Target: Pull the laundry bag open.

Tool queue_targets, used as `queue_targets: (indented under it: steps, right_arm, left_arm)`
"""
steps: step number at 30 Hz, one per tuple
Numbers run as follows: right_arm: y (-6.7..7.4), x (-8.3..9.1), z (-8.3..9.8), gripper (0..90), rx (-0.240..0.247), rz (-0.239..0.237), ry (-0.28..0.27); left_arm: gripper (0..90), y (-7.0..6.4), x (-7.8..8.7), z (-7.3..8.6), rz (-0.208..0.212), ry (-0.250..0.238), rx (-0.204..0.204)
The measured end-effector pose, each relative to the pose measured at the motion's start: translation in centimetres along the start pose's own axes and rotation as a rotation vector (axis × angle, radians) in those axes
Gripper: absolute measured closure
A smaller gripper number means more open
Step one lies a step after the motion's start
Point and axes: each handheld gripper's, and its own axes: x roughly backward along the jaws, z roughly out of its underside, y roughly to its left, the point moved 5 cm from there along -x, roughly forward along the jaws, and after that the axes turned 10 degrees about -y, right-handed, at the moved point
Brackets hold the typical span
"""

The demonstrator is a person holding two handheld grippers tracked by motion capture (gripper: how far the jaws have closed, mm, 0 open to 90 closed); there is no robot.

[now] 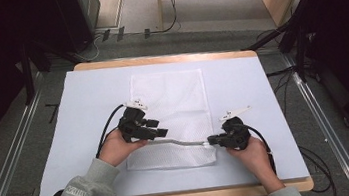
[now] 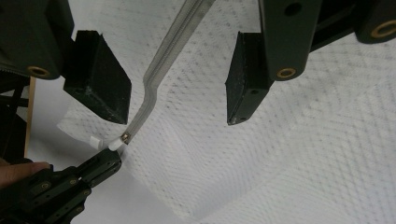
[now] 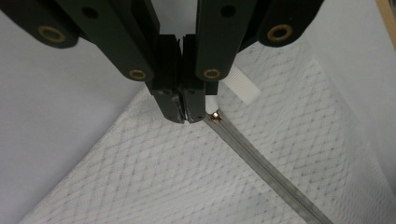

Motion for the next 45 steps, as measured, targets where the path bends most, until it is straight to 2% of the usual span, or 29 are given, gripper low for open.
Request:
queue_targets:
  steps: [6,9,11,14,18,24,27,31,39,41,43,45]
  right_arm:
    - [1.0,-0.1,-0.1,89.8,0.015,-0.029,0.006]
    - [1.4,-0.1,-0.3,89.7,0.040,-0.010,0.007]
    - [1.2,0.2,-0.4,89.8,0.033,-0.015,-0.010]
    - [0.9,0.0,-0.3,89.8,0.019,-0.018,0.002]
    - [1.5,-0.5,-0.5,89.7,0.027,-0.037,-0.004]
    - [2.1,-0.8,-0.9,89.5,0.065,-0.035,-0.027]
    - [2.0,-0.2,-1.2,89.5,0.083,-0.018,-0.049]
    - [1.4,0.3,-1.2,89.4,0.083,0.005,-0.052]
    - [0.8,-0.1,-0.4,89.5,0.103,0.026,-0.003]
    - [0.5,-0.3,-0.3,89.2,0.105,0.029,0.004]
    - [0.3,-0.4,-0.1,89.1,0.099,0.026,0.013]
    - [0.1,-0.5,0.1,88.3,0.106,0.004,-0.010]
  left_arm:
    - [41.5,-1.0,-0.5,-0.1,0.024,0.004,-0.011]
    - [41.4,-1.4,-0.8,-0.1,0.032,0.007,-0.018]
    - [41.5,-1.6,-0.9,-0.1,0.040,0.005,-0.015]
    - [41.6,-1.9,-1.3,-0.1,0.044,0.004,-0.017]
    - [41.7,-2.3,-1.7,0.0,0.047,0.016,-0.026]
    - [44.4,-2.6,-2.2,0.0,0.056,0.027,-0.032]
    - [46.7,-2.9,-2.5,-0.2,0.061,0.018,-0.028]
    - [48.0,-3.3,-3.1,-0.3,0.066,0.019,-0.031]
    - [54.8,-4.0,-4.8,-0.5,0.070,0.033,-0.041]
    - [56.6,-4.1,-5.3,-0.6,0.074,0.033,-0.033]
    - [61.9,-4.3,-5.7,-0.5,0.091,0.039,-0.027]
    - [68.1,-4.6,-6.1,-0.5,0.094,0.037,-0.040]
